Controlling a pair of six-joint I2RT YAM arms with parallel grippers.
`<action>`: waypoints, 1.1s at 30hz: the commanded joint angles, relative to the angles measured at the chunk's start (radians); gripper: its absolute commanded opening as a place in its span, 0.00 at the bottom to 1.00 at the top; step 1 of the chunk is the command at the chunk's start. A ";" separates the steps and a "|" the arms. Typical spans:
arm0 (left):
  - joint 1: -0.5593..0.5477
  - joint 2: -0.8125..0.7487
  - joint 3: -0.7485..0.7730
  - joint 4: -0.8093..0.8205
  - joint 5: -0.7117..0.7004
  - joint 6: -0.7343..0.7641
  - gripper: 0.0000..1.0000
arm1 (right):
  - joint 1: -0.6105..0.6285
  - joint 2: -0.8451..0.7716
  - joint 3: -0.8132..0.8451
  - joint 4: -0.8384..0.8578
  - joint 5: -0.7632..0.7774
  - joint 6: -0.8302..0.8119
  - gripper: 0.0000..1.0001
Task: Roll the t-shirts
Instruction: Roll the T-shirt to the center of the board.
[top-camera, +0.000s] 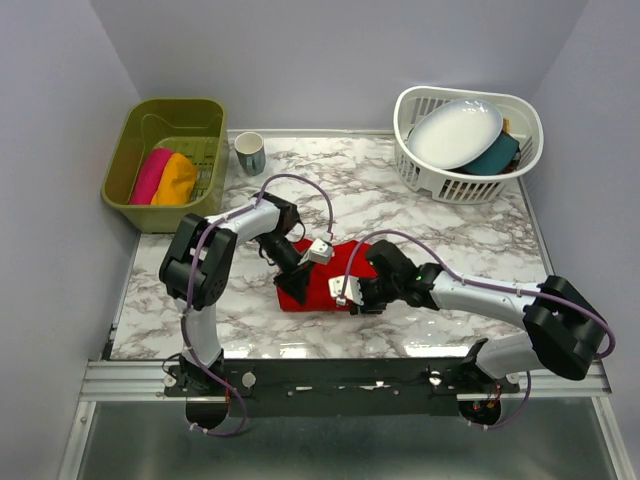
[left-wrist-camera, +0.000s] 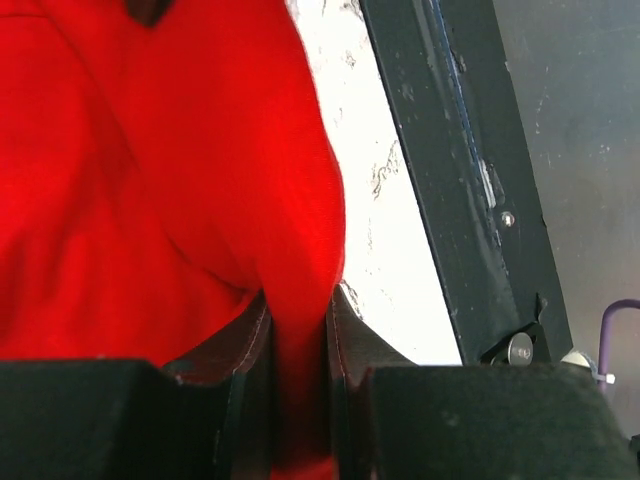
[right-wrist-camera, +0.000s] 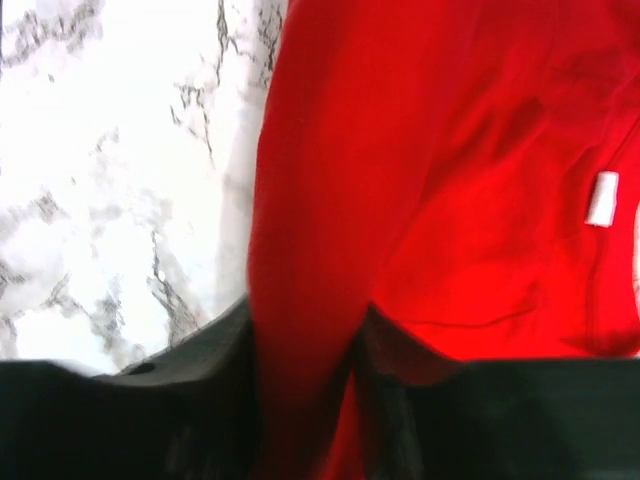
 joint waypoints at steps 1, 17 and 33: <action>0.013 0.040 0.041 -0.112 0.079 0.065 0.08 | -0.011 -0.002 0.039 -0.036 -0.012 0.066 0.01; 0.147 0.284 0.189 -0.199 0.225 -0.234 0.16 | -0.269 0.236 0.315 -0.608 -0.436 -0.089 0.01; 0.196 0.348 0.353 -0.200 0.032 -0.282 0.29 | -0.429 0.768 0.726 -1.152 -0.550 -0.370 0.01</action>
